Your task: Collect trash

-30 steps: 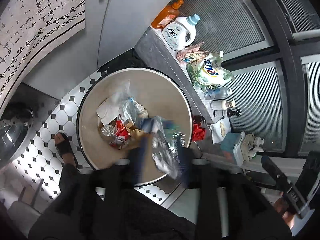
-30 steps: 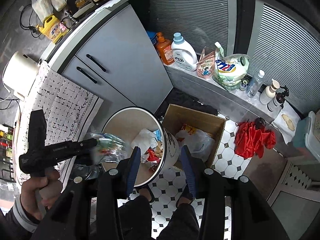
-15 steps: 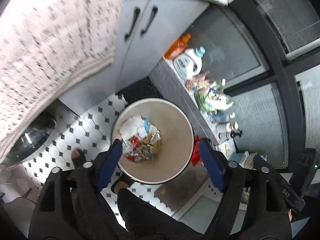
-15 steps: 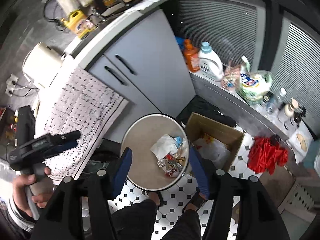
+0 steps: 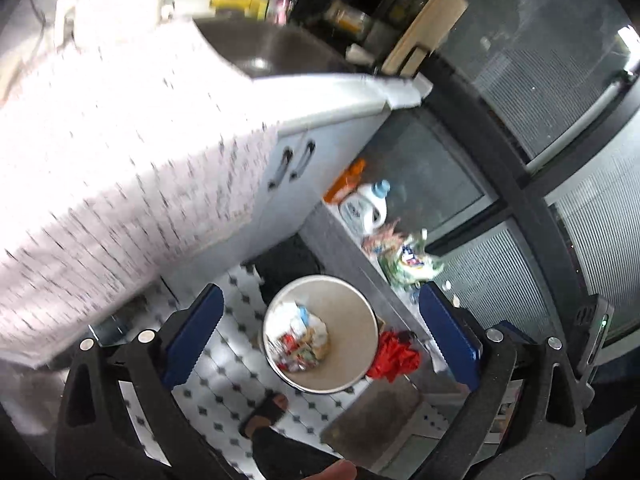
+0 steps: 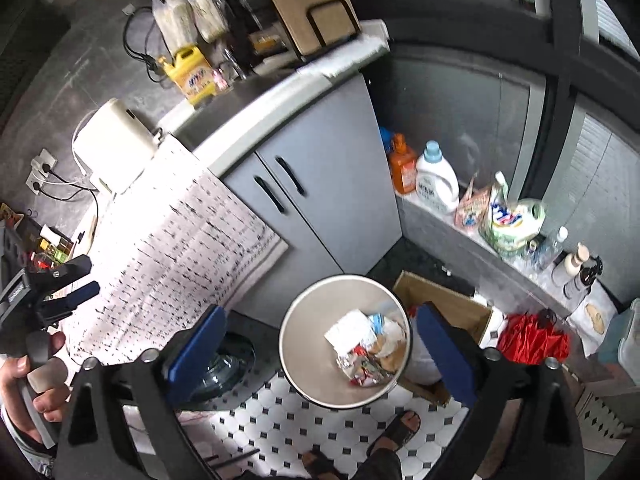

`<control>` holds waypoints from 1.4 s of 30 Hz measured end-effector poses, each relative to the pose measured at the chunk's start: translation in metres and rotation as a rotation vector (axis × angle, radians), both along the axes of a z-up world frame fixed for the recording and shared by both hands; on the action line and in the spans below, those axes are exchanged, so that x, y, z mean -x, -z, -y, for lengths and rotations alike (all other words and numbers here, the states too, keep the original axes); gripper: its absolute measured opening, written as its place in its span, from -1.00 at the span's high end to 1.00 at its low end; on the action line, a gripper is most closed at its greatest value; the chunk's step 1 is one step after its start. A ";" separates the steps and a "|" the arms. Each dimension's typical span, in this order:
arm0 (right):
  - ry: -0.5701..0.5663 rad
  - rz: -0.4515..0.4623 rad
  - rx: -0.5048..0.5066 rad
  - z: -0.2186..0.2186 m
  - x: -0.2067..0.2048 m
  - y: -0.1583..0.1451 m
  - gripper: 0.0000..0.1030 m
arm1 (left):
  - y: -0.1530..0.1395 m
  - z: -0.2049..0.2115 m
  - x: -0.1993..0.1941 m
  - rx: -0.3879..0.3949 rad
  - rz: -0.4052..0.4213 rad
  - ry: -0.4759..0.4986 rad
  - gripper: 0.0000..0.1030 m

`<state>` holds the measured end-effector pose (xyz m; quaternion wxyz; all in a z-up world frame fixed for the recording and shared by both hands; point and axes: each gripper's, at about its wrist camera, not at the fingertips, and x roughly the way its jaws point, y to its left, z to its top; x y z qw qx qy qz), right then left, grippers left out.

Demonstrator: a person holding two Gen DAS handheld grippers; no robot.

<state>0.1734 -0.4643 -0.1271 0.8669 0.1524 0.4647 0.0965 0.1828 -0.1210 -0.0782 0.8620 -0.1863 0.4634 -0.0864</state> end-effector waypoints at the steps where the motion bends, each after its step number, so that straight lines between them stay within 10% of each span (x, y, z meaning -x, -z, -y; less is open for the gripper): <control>1: 0.005 0.017 0.008 -0.006 0.003 -0.008 -0.85 | -0.010 -0.007 0.006 -0.008 0.029 0.008 -0.88; 18: -0.001 0.196 0.015 -0.126 0.065 -0.109 -0.85 | -0.112 -0.114 0.114 -0.146 0.289 -0.038 -0.89; 42: -0.164 0.316 0.004 -0.235 0.143 -0.144 -0.85 | -0.141 -0.196 0.219 -0.196 0.406 -0.200 -0.89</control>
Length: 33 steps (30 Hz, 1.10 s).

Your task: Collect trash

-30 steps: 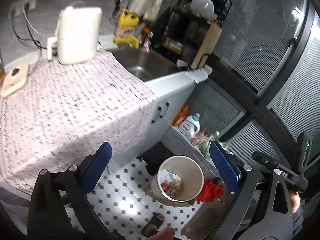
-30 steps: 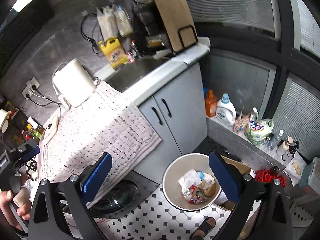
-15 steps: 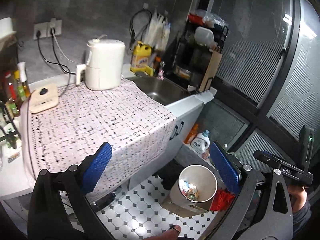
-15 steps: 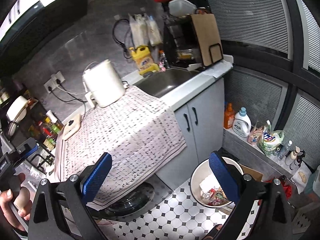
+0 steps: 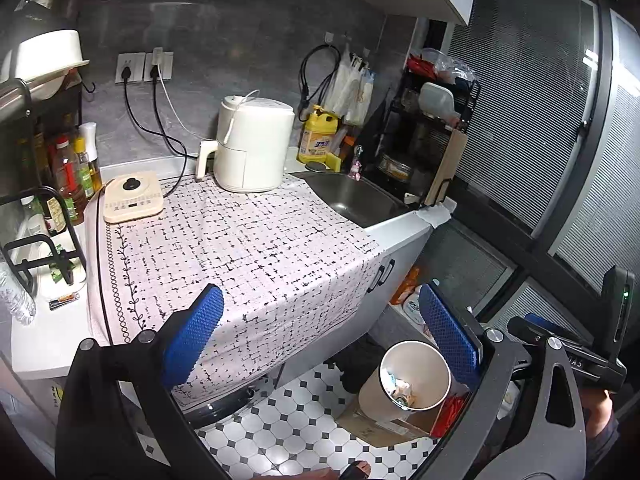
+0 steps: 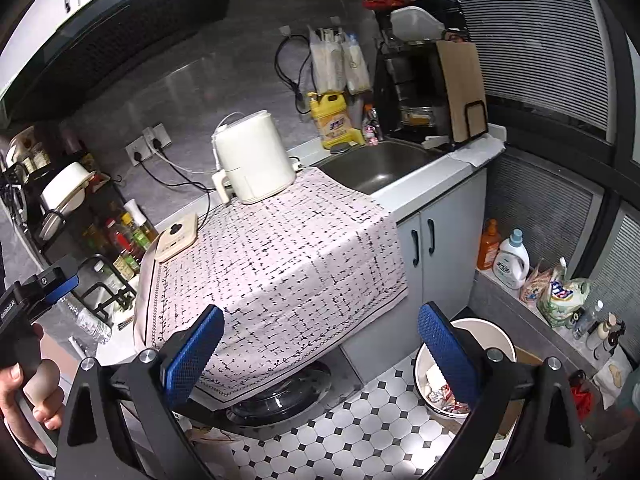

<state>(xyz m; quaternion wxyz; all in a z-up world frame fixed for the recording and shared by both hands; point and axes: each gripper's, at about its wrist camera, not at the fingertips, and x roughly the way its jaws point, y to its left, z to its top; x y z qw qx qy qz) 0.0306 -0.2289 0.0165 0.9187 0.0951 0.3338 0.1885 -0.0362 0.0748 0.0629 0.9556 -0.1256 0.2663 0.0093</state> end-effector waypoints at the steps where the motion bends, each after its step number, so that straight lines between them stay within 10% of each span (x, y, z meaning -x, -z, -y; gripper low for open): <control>1: -0.003 0.004 0.003 -0.002 0.001 -0.001 -0.85 | 0.000 -0.001 0.001 -0.002 0.002 -0.004 -0.89; 33: -0.024 0.013 0.012 -0.013 0.000 -0.003 -0.85 | 0.008 -0.014 0.007 0.034 0.003 -0.034 -0.89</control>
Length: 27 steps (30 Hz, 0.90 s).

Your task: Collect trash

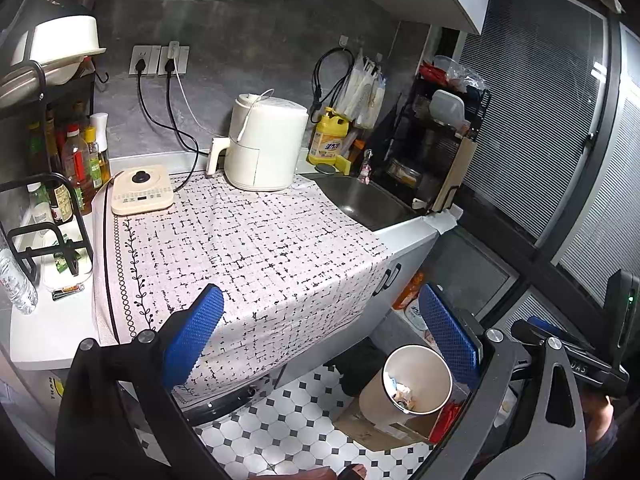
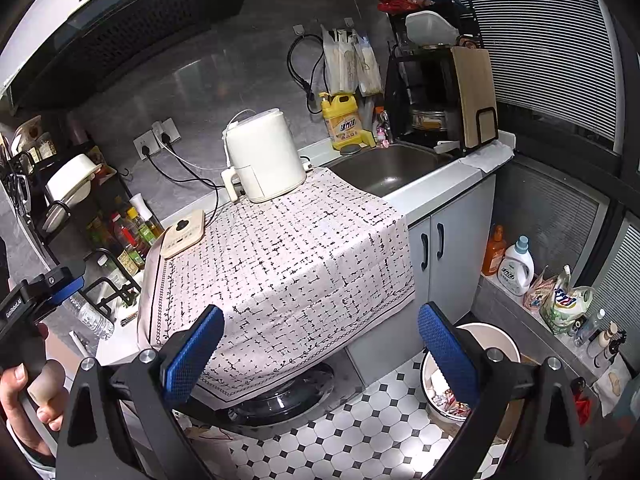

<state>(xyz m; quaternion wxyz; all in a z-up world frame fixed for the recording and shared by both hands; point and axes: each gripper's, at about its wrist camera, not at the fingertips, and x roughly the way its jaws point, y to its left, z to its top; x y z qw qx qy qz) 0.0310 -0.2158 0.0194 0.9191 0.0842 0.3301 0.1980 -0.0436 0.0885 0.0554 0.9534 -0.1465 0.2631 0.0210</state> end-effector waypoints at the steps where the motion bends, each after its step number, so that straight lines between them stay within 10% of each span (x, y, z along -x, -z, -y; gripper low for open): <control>1: -0.001 0.000 0.001 0.000 0.000 0.000 -0.85 | 0.000 -0.001 0.000 0.000 -0.001 0.001 -0.89; 27: 0.042 -0.021 0.020 -0.009 0.007 0.011 -0.85 | 0.009 -0.013 -0.013 0.006 -0.022 0.031 -0.89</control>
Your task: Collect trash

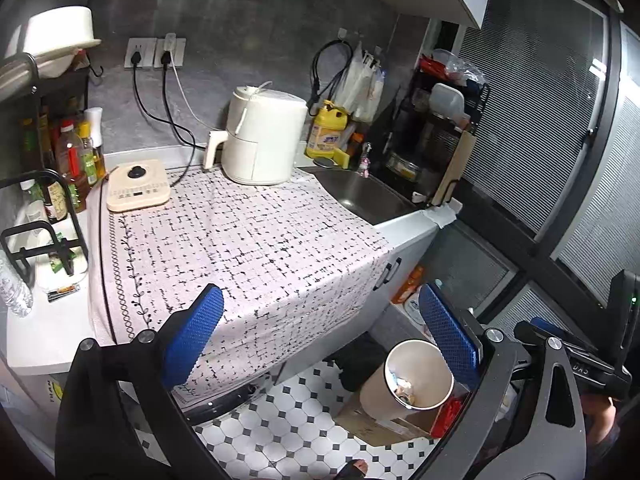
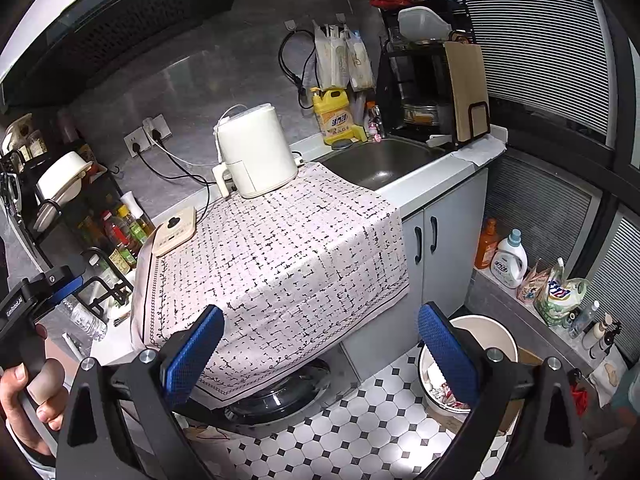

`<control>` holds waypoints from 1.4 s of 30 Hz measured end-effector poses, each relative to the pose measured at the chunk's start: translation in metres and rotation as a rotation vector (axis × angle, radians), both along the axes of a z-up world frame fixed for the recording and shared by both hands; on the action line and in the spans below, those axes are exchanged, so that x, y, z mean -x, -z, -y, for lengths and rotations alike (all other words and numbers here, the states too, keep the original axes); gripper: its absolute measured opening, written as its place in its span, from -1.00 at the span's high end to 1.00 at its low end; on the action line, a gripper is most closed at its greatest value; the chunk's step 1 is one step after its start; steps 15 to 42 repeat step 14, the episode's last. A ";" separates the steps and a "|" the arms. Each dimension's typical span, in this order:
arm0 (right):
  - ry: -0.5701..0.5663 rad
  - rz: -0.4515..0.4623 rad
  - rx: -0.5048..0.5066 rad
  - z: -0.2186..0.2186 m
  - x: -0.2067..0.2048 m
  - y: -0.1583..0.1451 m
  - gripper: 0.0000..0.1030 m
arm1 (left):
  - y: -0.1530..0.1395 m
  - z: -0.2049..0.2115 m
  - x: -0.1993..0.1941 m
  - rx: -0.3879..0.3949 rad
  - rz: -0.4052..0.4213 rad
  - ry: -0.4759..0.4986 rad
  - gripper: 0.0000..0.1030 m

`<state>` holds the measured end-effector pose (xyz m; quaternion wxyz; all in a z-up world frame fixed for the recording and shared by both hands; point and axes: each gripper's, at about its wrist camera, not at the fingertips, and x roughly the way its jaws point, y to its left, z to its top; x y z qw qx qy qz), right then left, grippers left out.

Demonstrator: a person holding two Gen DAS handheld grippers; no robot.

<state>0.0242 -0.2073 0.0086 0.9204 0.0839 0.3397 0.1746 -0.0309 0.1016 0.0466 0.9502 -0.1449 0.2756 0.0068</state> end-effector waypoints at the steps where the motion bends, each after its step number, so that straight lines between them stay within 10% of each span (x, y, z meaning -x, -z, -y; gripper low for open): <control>1: 0.004 -0.002 0.002 0.000 0.001 0.000 -0.85 | 0.001 -0.001 -0.001 -0.001 -0.002 0.002 -0.89; 42: 0.068 -0.040 0.076 0.002 0.006 0.003 -0.85 | 0.027 -0.012 -0.037 0.072 -0.023 0.071 -0.88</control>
